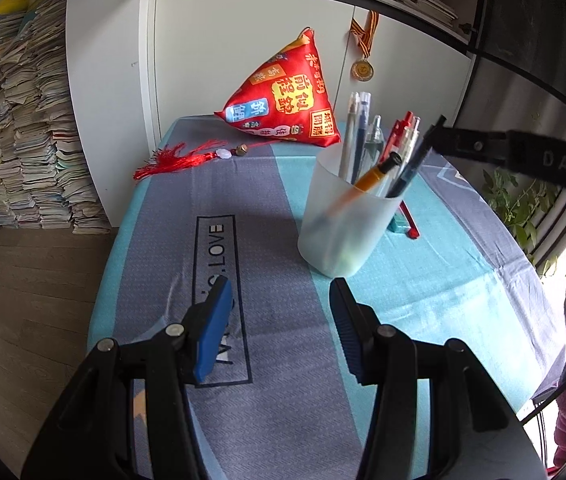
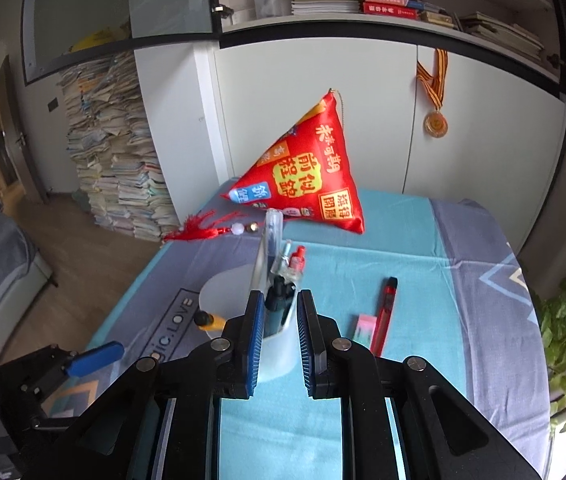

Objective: Organize stationery
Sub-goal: 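Grasp the red utility knife with the right gripper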

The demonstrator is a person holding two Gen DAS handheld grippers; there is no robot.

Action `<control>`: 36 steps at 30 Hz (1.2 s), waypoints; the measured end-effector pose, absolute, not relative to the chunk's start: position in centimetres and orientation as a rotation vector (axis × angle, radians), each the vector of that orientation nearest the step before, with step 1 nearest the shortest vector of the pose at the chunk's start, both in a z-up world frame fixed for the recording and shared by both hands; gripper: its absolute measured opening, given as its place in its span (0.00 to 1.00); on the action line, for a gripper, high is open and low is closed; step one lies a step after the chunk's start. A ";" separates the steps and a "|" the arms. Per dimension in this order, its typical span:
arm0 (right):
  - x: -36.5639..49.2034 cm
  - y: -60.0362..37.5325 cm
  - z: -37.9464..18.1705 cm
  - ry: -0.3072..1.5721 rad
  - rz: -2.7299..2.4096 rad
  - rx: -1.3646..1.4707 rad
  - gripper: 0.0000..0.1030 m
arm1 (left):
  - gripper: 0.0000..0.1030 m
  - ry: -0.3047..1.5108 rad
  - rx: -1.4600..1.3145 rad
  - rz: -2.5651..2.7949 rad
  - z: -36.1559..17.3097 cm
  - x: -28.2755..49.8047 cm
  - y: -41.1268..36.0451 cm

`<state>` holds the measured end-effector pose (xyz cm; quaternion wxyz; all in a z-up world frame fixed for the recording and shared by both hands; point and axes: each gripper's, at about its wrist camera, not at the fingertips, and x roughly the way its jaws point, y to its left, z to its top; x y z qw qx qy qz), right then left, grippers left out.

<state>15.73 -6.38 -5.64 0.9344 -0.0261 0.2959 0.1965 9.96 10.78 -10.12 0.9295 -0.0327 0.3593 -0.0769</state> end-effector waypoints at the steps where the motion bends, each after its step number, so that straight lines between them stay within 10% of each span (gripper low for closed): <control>1: 15.5 -7.0 -5.5 0.601 0.401 -0.039 0.16 | 0.47 0.738 -0.067 -0.160 -10.2 9.9 10.6; 36: 33.9 -11.7 -14.7 1.094 0.152 0.138 0.17 | 0.47 0.822 0.038 -0.336 -12.8 11.5 3.8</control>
